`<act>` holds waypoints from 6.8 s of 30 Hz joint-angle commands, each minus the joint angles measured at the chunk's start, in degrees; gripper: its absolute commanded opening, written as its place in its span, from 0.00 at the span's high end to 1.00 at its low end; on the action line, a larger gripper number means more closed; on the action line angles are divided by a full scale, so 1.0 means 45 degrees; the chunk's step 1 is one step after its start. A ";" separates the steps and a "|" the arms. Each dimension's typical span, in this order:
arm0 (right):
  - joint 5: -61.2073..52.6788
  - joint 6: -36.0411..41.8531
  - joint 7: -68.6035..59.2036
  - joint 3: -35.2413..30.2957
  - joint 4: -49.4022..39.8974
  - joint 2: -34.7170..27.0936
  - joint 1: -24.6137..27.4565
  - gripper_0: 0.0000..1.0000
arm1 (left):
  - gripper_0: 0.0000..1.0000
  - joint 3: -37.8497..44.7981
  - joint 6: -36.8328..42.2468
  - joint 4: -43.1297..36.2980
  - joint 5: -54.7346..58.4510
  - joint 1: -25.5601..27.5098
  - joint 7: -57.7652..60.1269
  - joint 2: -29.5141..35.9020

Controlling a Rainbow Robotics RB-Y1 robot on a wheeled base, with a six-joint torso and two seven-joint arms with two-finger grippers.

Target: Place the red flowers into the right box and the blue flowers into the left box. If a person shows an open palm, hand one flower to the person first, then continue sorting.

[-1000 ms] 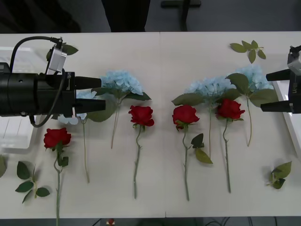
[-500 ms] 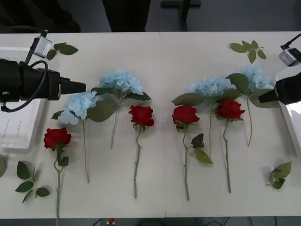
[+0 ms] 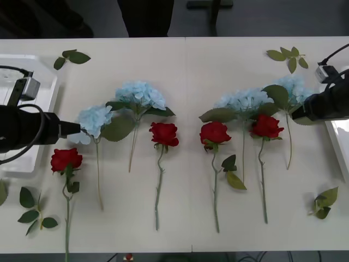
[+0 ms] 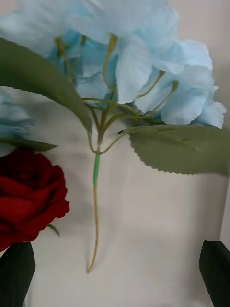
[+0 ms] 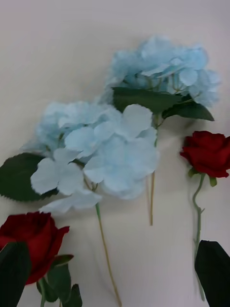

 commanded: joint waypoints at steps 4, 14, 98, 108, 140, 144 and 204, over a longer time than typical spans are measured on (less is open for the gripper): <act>0.0819 -0.0809 -0.0345 0.0936 0.0890 0.0495 -0.0758 0.00 | 0.00 0.0206 -0.0407 -0.0928 -0.1394 0.1638 -0.0295 0.0129; 0.2127 -0.1434 -0.0365 0.0956 0.1886 0.1648 -0.0758 0.00 | 0.00 -0.0009 -0.1169 -0.0928 -0.3366 0.2810 -0.1194 -0.1180; -0.1545 0.2316 0.5221 -0.4493 0.2550 0.1335 -0.0758 0.60 | 0.00 -0.2470 -0.4059 0.2803 -0.7507 0.2048 -0.2873 -0.3133; -0.1466 0.2413 0.5221 -0.4630 0.2550 0.1335 -0.0738 0.00 | 0.00 -0.1728 -0.2438 0.1475 -0.6921 0.2243 -0.2971 -0.2625; -0.3556 0.3722 0.7526 -0.5548 0.2160 0.1355 -0.0738 0.00 | 1.00 -0.1962 -0.2965 0.2256 -0.6667 0.2048 -0.3342 -0.2762; -0.4455 0.3878 0.8795 -0.5568 0.2160 0.1335 -0.0758 0.00 | 1.00 -0.1259 -0.1813 0.1201 -0.6472 0.2243 -0.3342 -0.2762; -1.1564 0.3351 1.0065 -0.3810 0.0675 0.4988 -0.0738 0.00 | 1.00 -0.2978 -0.7477 0.2744 0.2337 -0.4612 -0.7287 -0.9090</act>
